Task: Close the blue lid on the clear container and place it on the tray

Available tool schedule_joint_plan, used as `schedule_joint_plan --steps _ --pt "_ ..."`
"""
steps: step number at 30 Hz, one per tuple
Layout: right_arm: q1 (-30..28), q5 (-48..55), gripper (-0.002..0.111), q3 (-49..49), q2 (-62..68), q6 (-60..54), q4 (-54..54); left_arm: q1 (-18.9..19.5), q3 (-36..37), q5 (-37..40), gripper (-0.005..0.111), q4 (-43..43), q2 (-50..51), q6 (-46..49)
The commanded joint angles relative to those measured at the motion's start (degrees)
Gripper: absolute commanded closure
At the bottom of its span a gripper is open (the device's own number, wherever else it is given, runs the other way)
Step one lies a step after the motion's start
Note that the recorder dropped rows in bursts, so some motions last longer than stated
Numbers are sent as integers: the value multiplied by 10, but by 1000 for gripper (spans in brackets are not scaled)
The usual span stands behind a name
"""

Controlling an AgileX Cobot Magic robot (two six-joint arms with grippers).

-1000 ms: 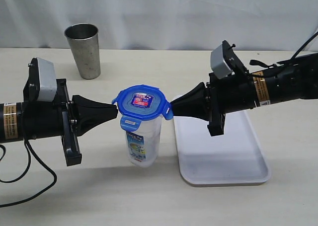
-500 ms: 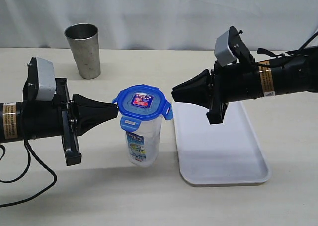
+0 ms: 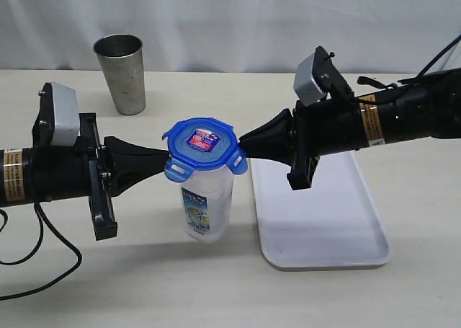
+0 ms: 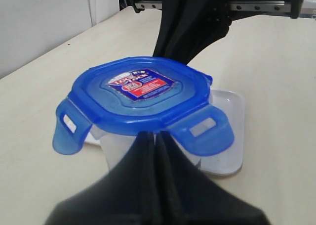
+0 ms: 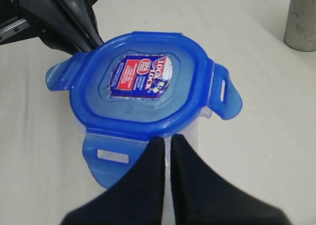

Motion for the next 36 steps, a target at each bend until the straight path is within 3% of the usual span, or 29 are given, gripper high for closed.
schedule_joint_plan --steps 1,10,18,24,29,36 --pt "2 2 104 2 1 4 -4 -5 2 -3 107 -4 1 0" --pt "0 52 104 2 -48 58 -35 -5 2 -3 107 -1 1 -2" --pt "6 33 104 2 -80 58 -4 -5 2 -3 107 -1 1 -2" --pt "73 65 104 -1 -80 40 45 -5 2 10 107 0 1 -2" --pt "128 168 104 -1 -79 49 45 -5 2 15 107 5 1 -5" --pt "142 188 104 -1 -69 81 31 -5 2 15 107 5 1 -5"
